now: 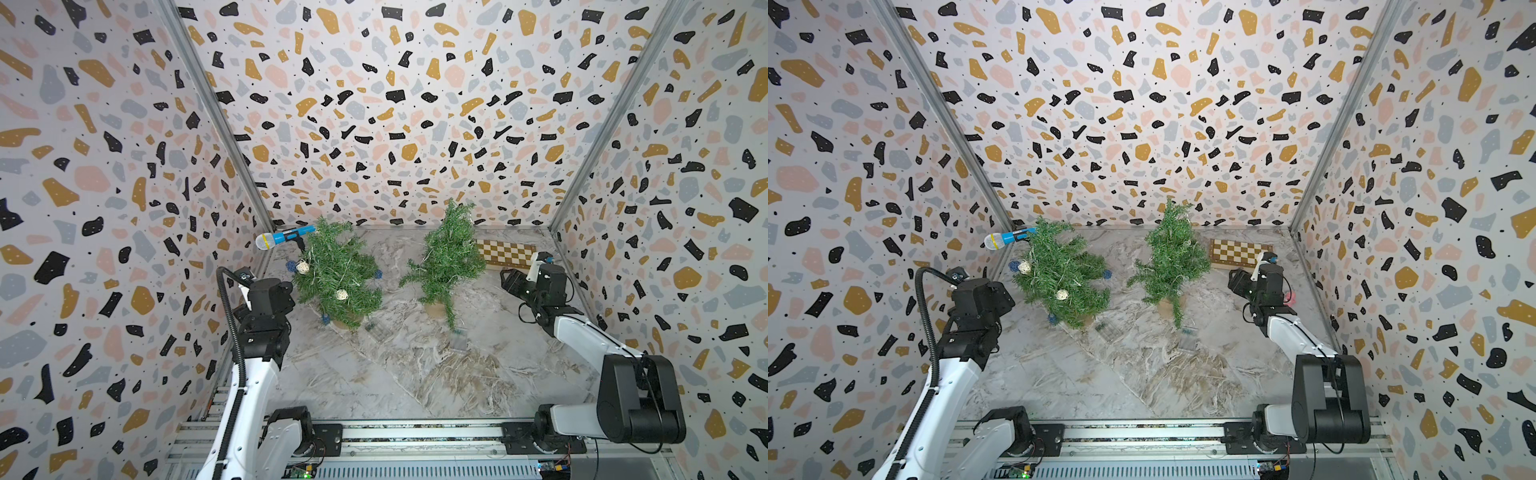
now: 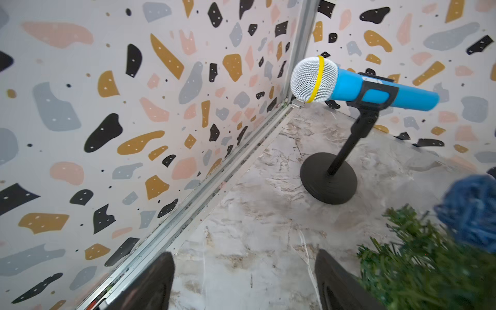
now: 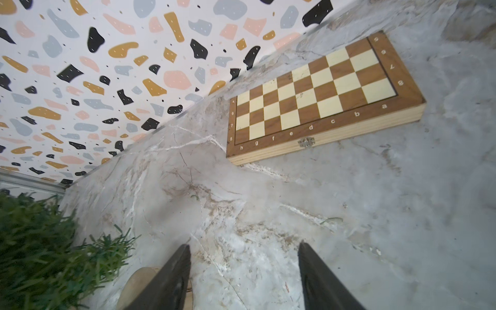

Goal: Wrap string light around the christmas tree
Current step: Reset both arms

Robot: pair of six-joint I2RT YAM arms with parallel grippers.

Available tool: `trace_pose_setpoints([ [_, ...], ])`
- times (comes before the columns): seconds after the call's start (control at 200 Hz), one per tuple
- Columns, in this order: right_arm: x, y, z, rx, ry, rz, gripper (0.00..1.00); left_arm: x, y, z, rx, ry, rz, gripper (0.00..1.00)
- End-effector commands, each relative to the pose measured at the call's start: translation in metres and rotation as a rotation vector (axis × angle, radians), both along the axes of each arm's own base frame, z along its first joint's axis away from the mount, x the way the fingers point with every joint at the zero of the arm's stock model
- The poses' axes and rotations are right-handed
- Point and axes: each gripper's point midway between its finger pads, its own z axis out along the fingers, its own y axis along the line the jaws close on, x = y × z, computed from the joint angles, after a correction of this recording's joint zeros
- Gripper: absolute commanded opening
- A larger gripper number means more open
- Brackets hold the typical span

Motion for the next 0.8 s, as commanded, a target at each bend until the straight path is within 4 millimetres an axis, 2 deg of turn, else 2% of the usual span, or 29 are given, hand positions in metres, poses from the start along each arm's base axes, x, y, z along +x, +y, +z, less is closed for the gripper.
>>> trace_pose_setpoints([
  [0.0, 0.006, -0.001, 0.012, -0.101, -0.07, -0.039, 0.65, 0.004, 0.013, -0.031, -0.077, 0.01, 0.088, 0.82],
  [0.065, 0.004, -0.007, 0.014, -0.189, -0.105, -0.086, 0.66, 0.008, 0.012, -0.046, -0.107, 0.022, 0.095, 0.82],
  [0.155, 0.0, -0.019, 0.016, -0.283, -0.146, -0.14, 0.67, 0.008, 0.012, -0.054, -0.108, 0.026, 0.098, 0.83],
  [0.26, -0.004, -0.034, 0.014, -0.37, -0.17, -0.184, 0.68, 0.022, 0.008, -0.05, -0.091, -0.047, 0.043, 0.83],
  [0.395, -0.004, -0.048, 0.006, -0.411, -0.163, -0.206, 0.69, 0.033, -0.002, -0.057, -0.04, -0.097, -0.056, 0.84],
  [0.531, -0.003, -0.058, -0.004, -0.434, -0.152, -0.246, 0.68, 0.038, -0.006, -0.065, -0.047, -0.133, -0.083, 0.83],
  [0.671, 0.005, -0.058, 0.002, -0.492, -0.178, -0.229, 0.68, 0.048, -0.012, -0.077, -0.06, -0.154, -0.127, 0.83],
  [0.796, -0.006, -0.064, 0.003, -0.521, -0.181, -0.254, 0.67, 0.053, -0.018, -0.08, -0.055, -0.155, -0.173, 0.83],
])
